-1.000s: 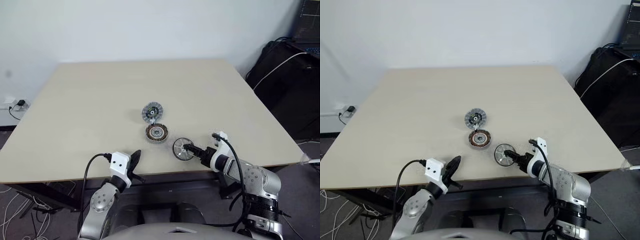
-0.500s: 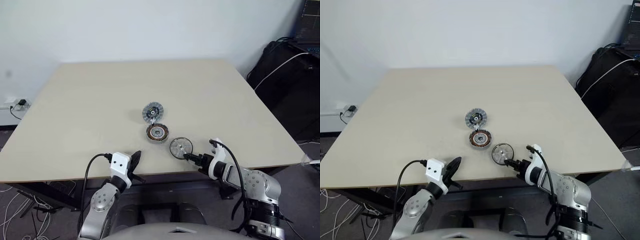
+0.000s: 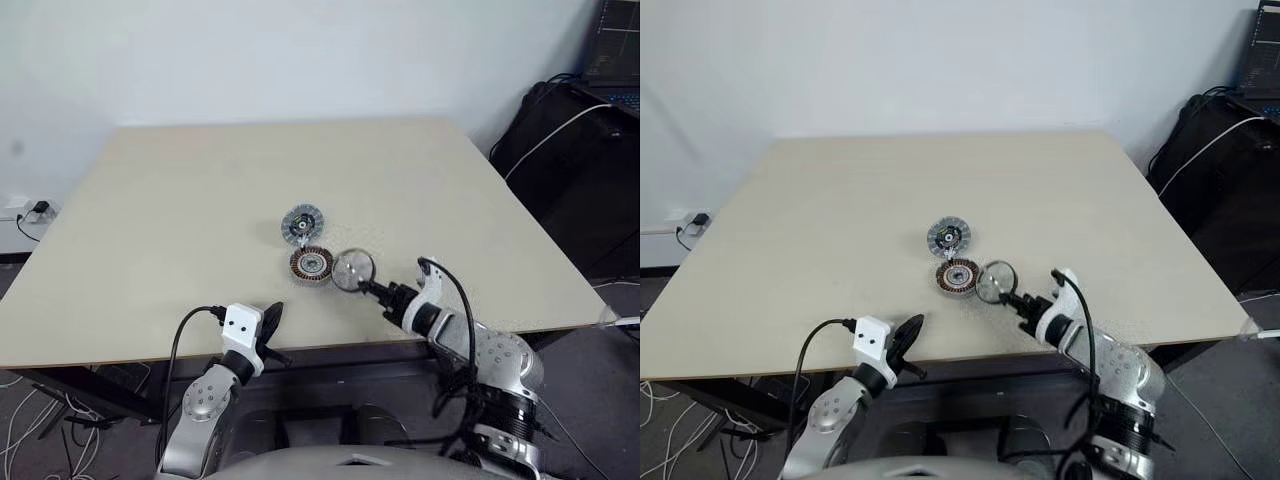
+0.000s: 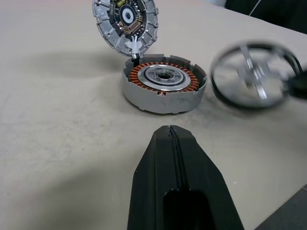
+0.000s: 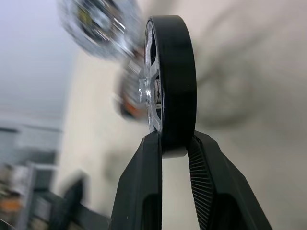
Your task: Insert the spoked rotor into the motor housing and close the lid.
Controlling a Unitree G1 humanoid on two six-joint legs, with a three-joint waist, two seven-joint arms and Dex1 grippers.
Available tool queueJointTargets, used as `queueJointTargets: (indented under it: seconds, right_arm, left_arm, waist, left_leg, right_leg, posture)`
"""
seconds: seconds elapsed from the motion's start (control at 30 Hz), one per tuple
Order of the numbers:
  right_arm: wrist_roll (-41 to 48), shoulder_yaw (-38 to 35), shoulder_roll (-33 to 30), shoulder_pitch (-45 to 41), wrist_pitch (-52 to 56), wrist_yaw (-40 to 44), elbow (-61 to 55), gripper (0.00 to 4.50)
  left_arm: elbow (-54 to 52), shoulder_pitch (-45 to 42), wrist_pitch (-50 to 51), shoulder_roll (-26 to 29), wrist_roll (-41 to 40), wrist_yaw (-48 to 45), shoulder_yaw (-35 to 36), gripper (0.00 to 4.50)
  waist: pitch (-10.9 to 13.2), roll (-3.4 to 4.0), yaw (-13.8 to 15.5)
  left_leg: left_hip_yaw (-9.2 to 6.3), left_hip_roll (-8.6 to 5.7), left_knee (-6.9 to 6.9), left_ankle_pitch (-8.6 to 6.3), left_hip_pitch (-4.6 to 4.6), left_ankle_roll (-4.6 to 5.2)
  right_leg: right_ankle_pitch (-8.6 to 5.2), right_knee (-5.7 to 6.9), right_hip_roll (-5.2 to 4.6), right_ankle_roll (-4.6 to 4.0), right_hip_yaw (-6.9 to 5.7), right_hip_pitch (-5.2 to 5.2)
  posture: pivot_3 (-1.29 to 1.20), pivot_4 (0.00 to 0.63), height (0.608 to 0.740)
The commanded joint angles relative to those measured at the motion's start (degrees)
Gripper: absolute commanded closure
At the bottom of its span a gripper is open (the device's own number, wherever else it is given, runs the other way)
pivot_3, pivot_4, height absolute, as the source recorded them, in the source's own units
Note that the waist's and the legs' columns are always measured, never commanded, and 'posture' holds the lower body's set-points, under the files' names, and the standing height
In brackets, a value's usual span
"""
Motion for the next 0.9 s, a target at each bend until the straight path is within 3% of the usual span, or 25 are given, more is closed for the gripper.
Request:
queueJointTargets:
  seconds: [0.03,0.3,0.9]
  right_arm:
    - [3.66,-1.31,3.04,-4.47,-1.67,-2.7,0.83,4.04]
    - [5.23,0.76,7.49,-10.03,-3.54,-5.28,7.35,4.04]
    - [4.33,3.53,7.48,-10.61,-8.35,-4.4,17.74,4.04]
  left_arm:
    - [-0.44,-0.75,-0.15,0.04,-0.37,-0.53,-0.02,4.5]
    - [-0.38,-0.36,-0.43,0.24,-0.65,-0.51,0.61,4.5]
    - [-1.01,0.41,-0.41,0.65,-0.64,-0.56,1.48,4.5]
  waist:
    - [0.0,0.01,0.03]
    - [-0.01,0.02,0.03]
    - [-0.02,0.03,-0.1]
  left_leg:
    - [0.0,0.0,0.0,0.0,0.0,0.0]
    - [0.04,-0.04,0.0,0.05,-0.04,0.1]
    - [0.05,-0.03,0.0,0.05,-0.02,0.1]
  right_leg:
    - [0.0,0.0,0.0,0.0,0.0,0.0]
    - [0.01,-0.03,0.01,0.01,0.02,0.0]
    - [0.03,0.0,0.02,0.03,0.04,0.0]
  posture:
    - [0.0,0.0,0.74]
    - [0.0,0.0,0.74]
    - [0.0,0.0,0.74]
